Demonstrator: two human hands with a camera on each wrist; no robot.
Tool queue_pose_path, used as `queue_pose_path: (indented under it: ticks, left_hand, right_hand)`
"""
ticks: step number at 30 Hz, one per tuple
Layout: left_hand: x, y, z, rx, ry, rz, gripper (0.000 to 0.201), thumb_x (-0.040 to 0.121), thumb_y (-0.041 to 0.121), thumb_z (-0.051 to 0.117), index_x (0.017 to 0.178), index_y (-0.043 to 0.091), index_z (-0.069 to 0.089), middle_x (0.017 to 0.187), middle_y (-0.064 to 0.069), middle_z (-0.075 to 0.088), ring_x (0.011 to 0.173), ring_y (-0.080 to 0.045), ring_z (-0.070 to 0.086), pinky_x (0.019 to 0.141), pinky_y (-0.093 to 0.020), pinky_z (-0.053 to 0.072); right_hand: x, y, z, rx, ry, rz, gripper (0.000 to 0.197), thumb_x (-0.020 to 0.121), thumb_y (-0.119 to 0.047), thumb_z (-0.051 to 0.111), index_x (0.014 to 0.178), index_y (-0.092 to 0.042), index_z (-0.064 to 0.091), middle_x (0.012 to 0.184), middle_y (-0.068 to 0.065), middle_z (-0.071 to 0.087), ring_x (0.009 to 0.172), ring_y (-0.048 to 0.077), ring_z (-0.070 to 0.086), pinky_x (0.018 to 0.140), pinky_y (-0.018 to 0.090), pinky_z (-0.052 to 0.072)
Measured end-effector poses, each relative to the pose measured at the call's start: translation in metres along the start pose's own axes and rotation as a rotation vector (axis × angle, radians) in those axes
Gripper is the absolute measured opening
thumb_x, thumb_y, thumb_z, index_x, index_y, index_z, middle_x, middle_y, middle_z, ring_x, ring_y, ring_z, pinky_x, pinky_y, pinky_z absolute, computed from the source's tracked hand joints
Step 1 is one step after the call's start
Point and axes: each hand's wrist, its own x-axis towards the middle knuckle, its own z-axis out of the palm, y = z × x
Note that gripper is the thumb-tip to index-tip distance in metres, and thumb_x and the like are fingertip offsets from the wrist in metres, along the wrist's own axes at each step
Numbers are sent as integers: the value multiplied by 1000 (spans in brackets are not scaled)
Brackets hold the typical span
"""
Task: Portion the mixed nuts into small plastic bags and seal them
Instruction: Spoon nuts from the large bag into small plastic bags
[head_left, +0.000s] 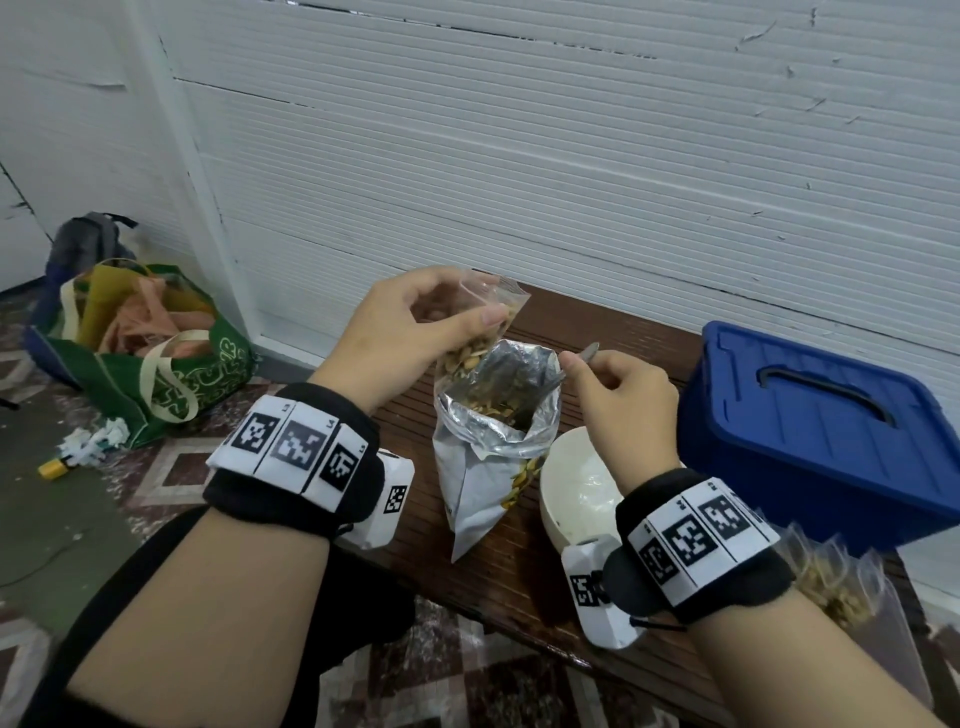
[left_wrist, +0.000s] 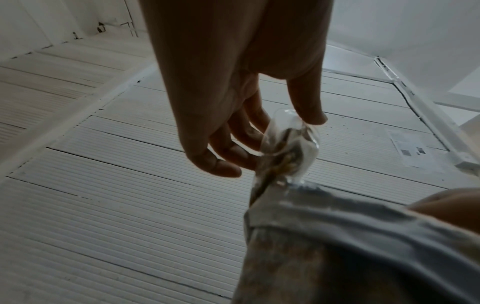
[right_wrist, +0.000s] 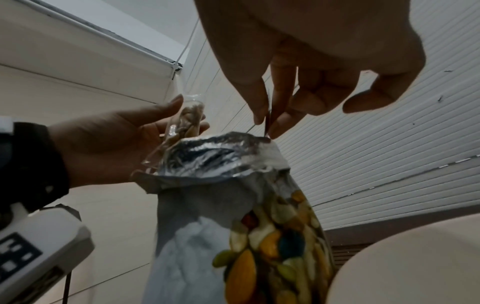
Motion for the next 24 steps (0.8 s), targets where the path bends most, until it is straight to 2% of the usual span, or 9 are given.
queue_pose_path:
  ticks: [3,5,8,10,12,14,17,21,24]
  left_hand:
    - [-1,5,4,-5,1,23,49,63,53,81,105,30,72,100,2,74,99,-16,67,95,-45,52]
    - [-3,9,8,-14,3,38,40,63,50,80,99,34,73,97,2,74,97,-17,67,94,-46,52]
    - [-6,15,16,-37,-36,75,39,64,50,80,100,36,74,96,-3,74,98,-31,65,90,-52,53]
    - [-9,18,24,-65,-74,89,38,66,47,80,101,34,74,99,-7,74,99,-36,65,90,-54,52]
    - [-11,21,35,-79,-88,86,41,67,44,79,104,27,73,99,-4,74,97,-26,68,91,-49,54]
    - [-14,25,49,-113,-94,82,41,67,39,75,105,23,72,98,0,75,96,-16,69,89,-37,55]
    - [-20,30,76,-162,-95,79,35,72,32,76,107,24,72,99,3,74,96,-14,69,85,-28,56]
    - [-30,27,118,-195,-133,107,35,80,19,76,114,22,70,109,-8,71,100,-25,66,89,-41,55]
    - [-40,25,148,-188,-158,130,35,81,18,76,114,26,68,109,-10,68,96,-25,66,86,-42,54]
  right_hand:
    - [0,-3,-8,46,-29,-7,21,88,-38,64,72,-24,65,72,-2,62,65,2,49,63,20,38]
    - [0,-5,-14,75,-14,-6,18,89,-41,61,76,-29,65,79,-6,66,73,0,54,67,13,39]
    - [0,-4,-24,130,31,27,25,93,-45,54,81,-28,67,80,-5,68,82,8,61,73,24,46]
    - [-1,-3,-33,181,55,43,28,93,-46,51,83,-28,69,79,-2,68,79,12,61,79,32,50]
    - [-1,-5,-45,220,74,50,29,94,-45,51,82,-29,71,77,-5,68,77,10,60,79,30,49]
    - [-3,-8,-60,273,73,58,30,95,-42,52,80,-26,73,70,-6,67,73,10,59,70,22,45]
    - [-7,-12,-89,311,-1,65,31,93,-39,56,76,-21,75,65,-1,69,66,4,59,67,20,42]
    - [-15,-7,-127,314,-66,99,34,88,-39,62,64,-21,76,68,5,72,62,7,57,70,24,43]
    - [-23,5,-148,207,-100,91,31,83,-38,67,71,-11,76,71,10,72,61,8,54,72,29,44]
